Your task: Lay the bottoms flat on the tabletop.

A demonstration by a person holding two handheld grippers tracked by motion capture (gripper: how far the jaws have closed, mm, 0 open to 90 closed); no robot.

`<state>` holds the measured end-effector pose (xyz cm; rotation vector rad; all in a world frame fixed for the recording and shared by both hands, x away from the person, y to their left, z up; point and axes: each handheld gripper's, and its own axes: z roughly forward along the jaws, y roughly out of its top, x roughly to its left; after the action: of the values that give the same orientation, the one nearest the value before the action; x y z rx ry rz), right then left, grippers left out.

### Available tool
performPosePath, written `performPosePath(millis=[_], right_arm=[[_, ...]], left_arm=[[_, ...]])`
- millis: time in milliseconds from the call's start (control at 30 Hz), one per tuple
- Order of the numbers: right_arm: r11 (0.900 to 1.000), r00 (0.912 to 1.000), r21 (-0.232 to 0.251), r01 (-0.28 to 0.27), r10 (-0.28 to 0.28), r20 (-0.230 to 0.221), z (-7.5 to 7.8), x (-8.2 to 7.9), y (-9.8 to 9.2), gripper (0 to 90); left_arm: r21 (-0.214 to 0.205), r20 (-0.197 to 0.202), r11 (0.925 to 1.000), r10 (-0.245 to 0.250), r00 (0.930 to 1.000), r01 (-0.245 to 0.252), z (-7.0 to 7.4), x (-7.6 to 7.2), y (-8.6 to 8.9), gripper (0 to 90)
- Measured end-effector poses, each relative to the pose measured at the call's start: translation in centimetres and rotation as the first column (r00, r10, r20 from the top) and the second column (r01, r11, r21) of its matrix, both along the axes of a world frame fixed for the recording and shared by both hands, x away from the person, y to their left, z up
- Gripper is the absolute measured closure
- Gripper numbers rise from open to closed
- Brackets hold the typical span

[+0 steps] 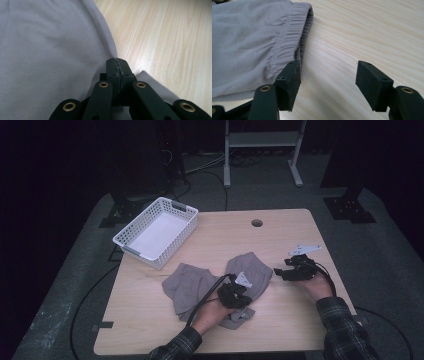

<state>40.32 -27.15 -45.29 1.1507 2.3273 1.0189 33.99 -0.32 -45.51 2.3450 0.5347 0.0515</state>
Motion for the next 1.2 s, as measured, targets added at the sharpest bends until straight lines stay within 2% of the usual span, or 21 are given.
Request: performPosePath(millis=[67, 100, 200, 333, 433, 467, 500, 567, 633, 800, 1000, 1133, 1200], right_arm=[[1.0000, 1.0000, 0.006, 0.002, -0.002, -0.001, 0.1, -0.1, -0.1, 35.4], [1.0000, 1.0000, 0.006, 0.001, -0.001, 0.001, 0.1, -0.1, -0.1, 35.5], [0.9999, 1.0000, 0.012, 0.004, -0.004, 0.002, 0.2, -0.4, -0.2, 35.4], [0.9999, 1.0000, 0.016, 0.002, -0.002, 0.002, 0.2, -0.7, -0.1, 34.9], [0.9997, 0.9999, 0.018, -0.016, 0.017, -0.004, 0.3, -1.1, 0.4, 34.5], [0.9995, 0.9997, 0.019, -0.025, 0.025, -0.009, 0.2, -1.3, 0.6, 34.3], [0.9993, 0.9994, 0.018, -0.032, 0.032, -0.013, 0.2, -1.4, 0.9, 34.0], [0.9986, 0.9985, 0.021, -0.049, 0.050, -0.025, 0.0, -1.5, 1.4, 33.3], [0.9978, 0.9970, 0.018, -0.063, 0.064, -0.043, -0.2, -1.5, 2.0, 32.4], [0.9947, 0.9939, -0.011, -0.103, 0.102, -0.042, -0.6, -1.5, 3.7, 31.0], [0.9901, 0.9908, -0.053, -0.130, 0.128, -0.044, -1.2, -1.3, 5.3, 30.2], [0.9871, 0.9894, -0.083, -0.137, 0.132, -0.060, -1.8, -1.0, 5.6, 36.8], [0.9876, 0.9892, -0.075, -0.138, 0.134, -0.060, -1.9, -0.9, 5.6, 41.0]], left_arm=[[-0.013, 0.013, 0.9999, -0.002, 0.9999, 0.002, 0.5, 0.1, 0.2, 89.7], [-0.036, 0.021, 0.9993, 0.011, 0.9997, -0.010, 0.9, 0.1, 0.5, 89.7], [-0.054, 0.044, 0.9982, 0.027, 0.9986, -0.025, 2.0, 0.5, 1.4, 89.7], [-0.097, 0.059, 0.9932, 0.071, 0.9957, -0.065, 2.8, 1.2, 2.9, 89.6], [-0.124, 0.064, 0.9855, 0.125, 0.9901, -0.116, 3.1, 1.9, 4.4, 89.7], [-0.139, 0.064, 0.9804, 0.150, 0.9867, -0.140, 3.2, 2.2, 4.9, 89.7], [-0.136, 0.070, 0.9800, 0.156, 0.9853, -0.145, 3.3, 2.5, 5.4, 89.6], [-0.151, 0.062, 0.9727, 0.187, 0.9804, -0.176, 3.3, 2.9, 6.2, 89.6], [-0.151, 0.061, 0.9688, 0.208, 0.9762, -0.197, 3.3, 3.2, 7.0, 89.6], [-0.153, 0.055, 0.9602, 0.245, 0.9681, -0.234, 3.3, 3.7, 8.3, 89.6], [-0.148, 0.055, 0.9539, 0.272, 0.9609, -0.261, 3.3, 4.2, 9.3, 89.6], [-0.141, 0.061, 0.9493, 0.292, 0.9546, -0.281, 3.3, 4.4, 10.0, 89.7], [-0.141, 0.063, 0.9467, 0.301, 0.9517, -0.290, 3.4, 4.6, 10.4, 89.7]])
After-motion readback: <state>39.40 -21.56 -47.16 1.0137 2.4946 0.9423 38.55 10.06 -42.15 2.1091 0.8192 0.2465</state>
